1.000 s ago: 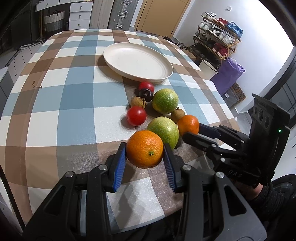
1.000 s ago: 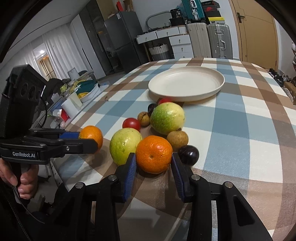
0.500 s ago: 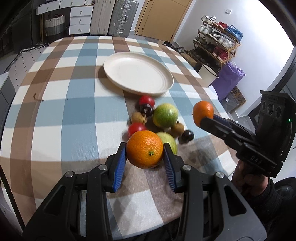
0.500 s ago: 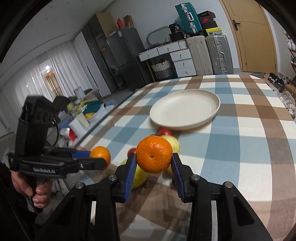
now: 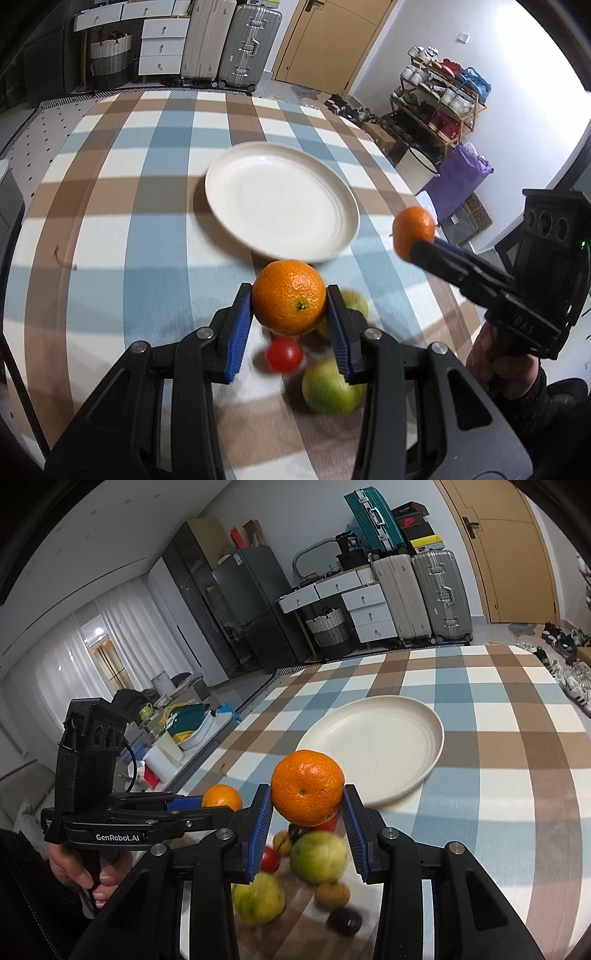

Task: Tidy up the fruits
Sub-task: 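Carry both oranges onto the cream plate and open both grippers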

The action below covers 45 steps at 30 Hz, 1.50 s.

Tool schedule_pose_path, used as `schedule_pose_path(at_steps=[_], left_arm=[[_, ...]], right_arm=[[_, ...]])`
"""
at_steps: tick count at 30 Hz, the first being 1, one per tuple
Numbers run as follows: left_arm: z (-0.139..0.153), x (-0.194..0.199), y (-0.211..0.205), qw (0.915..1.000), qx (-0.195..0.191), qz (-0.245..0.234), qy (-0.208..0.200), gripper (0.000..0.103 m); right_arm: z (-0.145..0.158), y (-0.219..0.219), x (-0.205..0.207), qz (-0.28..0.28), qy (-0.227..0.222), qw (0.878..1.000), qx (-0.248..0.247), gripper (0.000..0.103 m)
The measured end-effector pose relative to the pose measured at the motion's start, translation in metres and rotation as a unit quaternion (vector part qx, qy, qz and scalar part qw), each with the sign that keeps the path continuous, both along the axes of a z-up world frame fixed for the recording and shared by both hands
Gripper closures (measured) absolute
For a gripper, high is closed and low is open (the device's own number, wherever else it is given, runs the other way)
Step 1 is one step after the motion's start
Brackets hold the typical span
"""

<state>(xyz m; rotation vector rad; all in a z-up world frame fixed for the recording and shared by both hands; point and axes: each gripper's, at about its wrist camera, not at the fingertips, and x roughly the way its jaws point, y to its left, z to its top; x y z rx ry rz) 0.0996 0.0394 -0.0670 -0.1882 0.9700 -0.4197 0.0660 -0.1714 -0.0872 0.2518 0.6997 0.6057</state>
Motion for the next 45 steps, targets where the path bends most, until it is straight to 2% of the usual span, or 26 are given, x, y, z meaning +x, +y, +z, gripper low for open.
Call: schedule_pose_path(at_steps=[12,23,31,35,36,38,39,45], left_arm=[[-0.002,0.086,-0.020,0.9998,0.001,-0.014,0.017,0.067],[-0.044,0.155,-0.041,0.9983,0.000,-0.029,0.051,0.067],[-0.062,0.171,-0.055,0.9970,0.002,-0.041,0.066,0.067],[-0.059,0.170,-0.058,0.9973,0.003,-0.041,0.060,0.066],[-0.058,0.170,-0.058,0.9976,0.003,-0.040,0.057,0.064],[-0.055,0.168,-0.057,0.9979,0.002,-0.033,0.055,0.050],[-0.053,0.167,-0.056,0.9980,-0.001,-0.032,0.054,0.047],[-0.040,0.152,-0.047,0.9986,-0.008,-0.018,0.050,0.046]], right_arm=[[-0.009,0.004,0.068,0.004,0.032,0.999,-0.006,0.064],[-0.038,0.000,0.116,-0.016,0.060,0.997,-0.039,0.064],[-0.056,0.003,0.134,-0.009,0.073,0.996,-0.040,0.064],[-0.055,0.004,0.131,-0.007,0.054,0.997,-0.049,0.060],[-0.052,0.004,0.130,-0.010,0.047,0.998,-0.052,0.053],[-0.049,0.002,0.129,-0.016,0.038,0.998,-0.054,0.050],[-0.047,0.000,0.127,-0.019,0.035,0.998,-0.054,0.050],[-0.030,-0.008,0.109,-0.030,0.020,0.999,-0.040,0.050]])
